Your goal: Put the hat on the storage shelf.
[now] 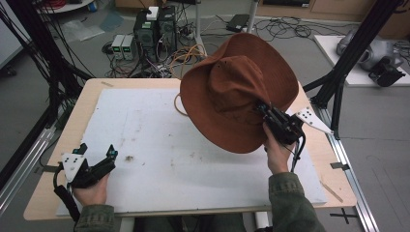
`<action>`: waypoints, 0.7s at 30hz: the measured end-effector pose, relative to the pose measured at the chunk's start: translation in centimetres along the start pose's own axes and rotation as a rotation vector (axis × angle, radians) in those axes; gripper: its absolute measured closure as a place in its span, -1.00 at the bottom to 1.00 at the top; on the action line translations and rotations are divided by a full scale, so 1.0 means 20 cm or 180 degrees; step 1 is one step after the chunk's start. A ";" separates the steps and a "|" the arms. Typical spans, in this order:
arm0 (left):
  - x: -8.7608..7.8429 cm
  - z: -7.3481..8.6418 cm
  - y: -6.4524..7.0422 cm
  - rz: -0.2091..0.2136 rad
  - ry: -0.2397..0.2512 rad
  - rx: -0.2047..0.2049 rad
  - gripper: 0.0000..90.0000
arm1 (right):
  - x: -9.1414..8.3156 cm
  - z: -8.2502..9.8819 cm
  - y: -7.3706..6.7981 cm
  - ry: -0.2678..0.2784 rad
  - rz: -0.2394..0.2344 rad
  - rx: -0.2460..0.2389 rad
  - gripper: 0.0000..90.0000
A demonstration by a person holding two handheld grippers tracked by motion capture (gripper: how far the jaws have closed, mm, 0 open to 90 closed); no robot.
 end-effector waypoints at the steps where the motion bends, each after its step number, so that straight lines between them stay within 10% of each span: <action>1: 0.00 0.00 0.00 0.0005 -0.0005 -0.0002 -0.75 | 0.02 -0.01 0.00 0.0000 -0.0008 -0.0002 0.95; 21: 0.00 0.02 -0.04 -0.0010 -0.0014 -0.0087 -0.75 | 0.41 -0.10 -0.07 0.0047 -0.0065 -0.0002 0.95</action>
Point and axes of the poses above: each handheld gripper's, and its own axes: x roughly forward along the jaws, z roughly out of its underside, y roughly to its right, the point moved 7 cm from there along x, roughly forward along the jaws, and after that the axes turned 6 degrees about x, right-handed, at the moved point
